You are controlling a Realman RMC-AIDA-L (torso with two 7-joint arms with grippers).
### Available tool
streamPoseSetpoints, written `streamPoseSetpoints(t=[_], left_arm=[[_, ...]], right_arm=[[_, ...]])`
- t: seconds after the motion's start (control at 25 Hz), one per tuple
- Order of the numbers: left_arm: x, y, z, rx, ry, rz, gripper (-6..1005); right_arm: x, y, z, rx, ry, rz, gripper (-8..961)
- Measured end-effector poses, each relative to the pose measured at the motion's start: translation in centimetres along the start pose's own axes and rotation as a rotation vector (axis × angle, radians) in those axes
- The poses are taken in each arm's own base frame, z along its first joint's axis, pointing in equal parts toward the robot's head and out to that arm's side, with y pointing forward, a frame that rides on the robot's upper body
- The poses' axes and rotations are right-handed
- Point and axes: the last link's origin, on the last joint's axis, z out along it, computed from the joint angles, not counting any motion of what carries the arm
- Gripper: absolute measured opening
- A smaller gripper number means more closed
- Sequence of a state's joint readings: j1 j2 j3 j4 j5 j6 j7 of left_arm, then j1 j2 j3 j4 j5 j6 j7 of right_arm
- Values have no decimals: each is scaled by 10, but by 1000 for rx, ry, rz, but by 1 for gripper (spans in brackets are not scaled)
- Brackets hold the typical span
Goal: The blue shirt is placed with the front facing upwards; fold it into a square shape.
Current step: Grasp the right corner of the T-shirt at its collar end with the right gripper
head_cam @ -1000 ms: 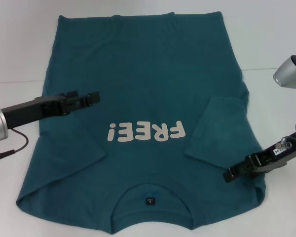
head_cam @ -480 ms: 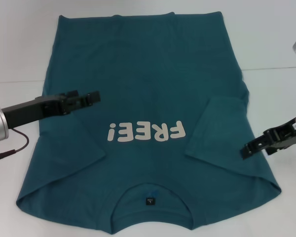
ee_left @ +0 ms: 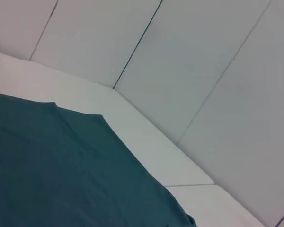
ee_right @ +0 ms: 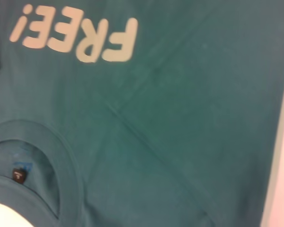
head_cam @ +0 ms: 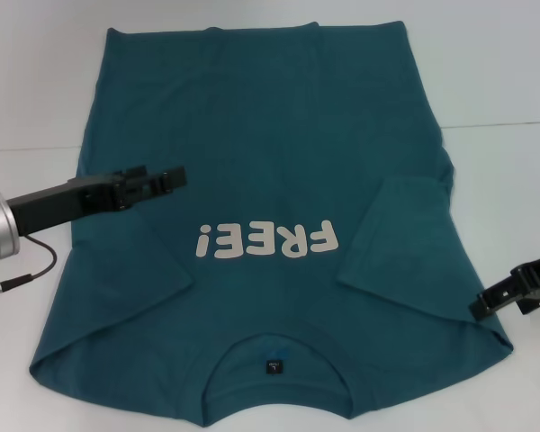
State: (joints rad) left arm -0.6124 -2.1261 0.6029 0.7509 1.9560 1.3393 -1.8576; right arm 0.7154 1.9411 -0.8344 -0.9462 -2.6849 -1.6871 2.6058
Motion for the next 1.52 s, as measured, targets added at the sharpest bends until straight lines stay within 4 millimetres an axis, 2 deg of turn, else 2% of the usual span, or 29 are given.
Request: streamPoseSetpoints(t=[0.44, 1.0, 1.52], left_arm=[[2, 0, 1, 1, 4, 2, 905], [3, 0, 1, 2, 11, 0, 904], [3, 0, 1, 5, 10, 1, 905]], right_arm=[[15, -11, 16, -5, 31, 52, 921], [20, -16, 30, -9, 41, 79, 920], [19, -12, 35, -22, 31, 86, 920]])
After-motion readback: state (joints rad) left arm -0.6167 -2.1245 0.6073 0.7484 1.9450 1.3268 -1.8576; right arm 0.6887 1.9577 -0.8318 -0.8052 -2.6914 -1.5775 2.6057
